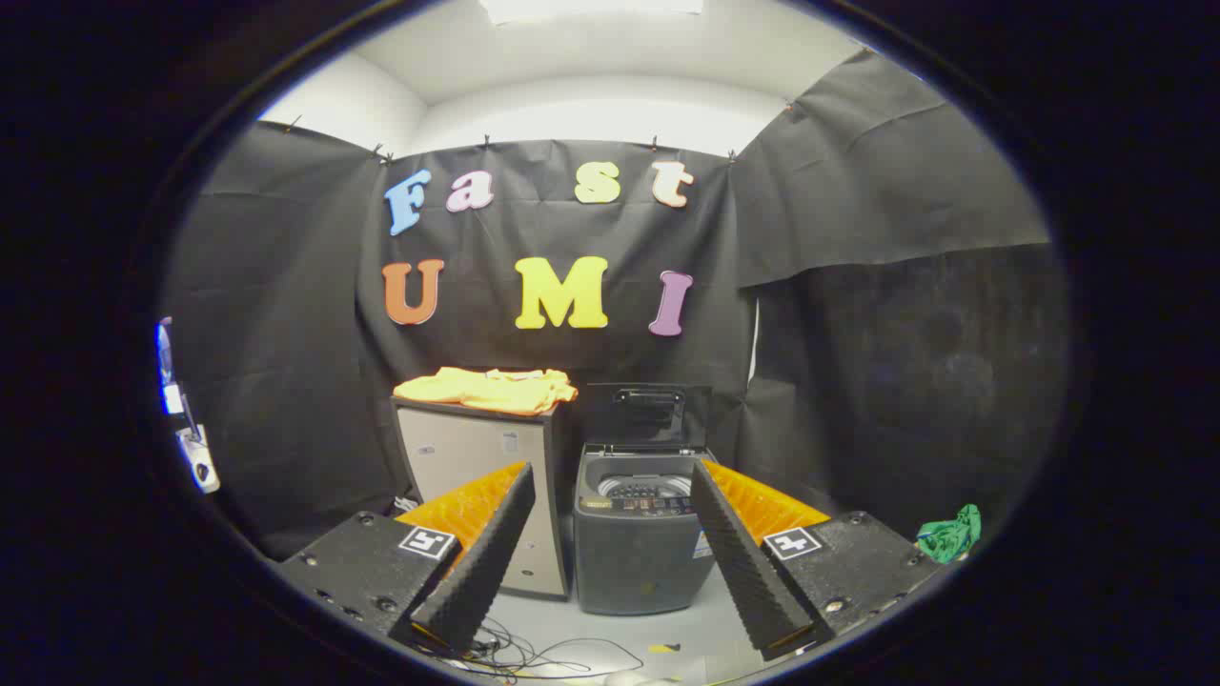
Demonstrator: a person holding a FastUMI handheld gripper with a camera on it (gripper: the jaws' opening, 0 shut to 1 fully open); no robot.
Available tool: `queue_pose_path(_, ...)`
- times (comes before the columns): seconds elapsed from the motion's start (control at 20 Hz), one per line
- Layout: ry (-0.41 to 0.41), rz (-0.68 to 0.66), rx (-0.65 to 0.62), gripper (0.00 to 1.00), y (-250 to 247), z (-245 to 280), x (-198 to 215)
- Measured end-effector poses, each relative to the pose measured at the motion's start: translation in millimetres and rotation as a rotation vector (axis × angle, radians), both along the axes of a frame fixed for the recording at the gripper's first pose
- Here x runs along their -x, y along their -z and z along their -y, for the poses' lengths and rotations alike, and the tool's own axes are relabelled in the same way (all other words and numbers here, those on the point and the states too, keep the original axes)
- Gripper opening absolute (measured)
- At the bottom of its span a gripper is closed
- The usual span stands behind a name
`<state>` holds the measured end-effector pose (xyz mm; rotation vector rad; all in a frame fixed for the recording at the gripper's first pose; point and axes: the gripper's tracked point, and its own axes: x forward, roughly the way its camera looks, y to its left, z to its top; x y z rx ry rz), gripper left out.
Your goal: Put the clothes into the washing machine and then close the washing machine lid.
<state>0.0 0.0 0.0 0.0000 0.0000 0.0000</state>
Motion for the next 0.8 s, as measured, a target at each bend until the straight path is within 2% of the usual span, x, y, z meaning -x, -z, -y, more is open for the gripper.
queue_pose_path(0.8, -0.014, -0.011, 0.002, 1.00, 5.6, -8.8, 6.2)
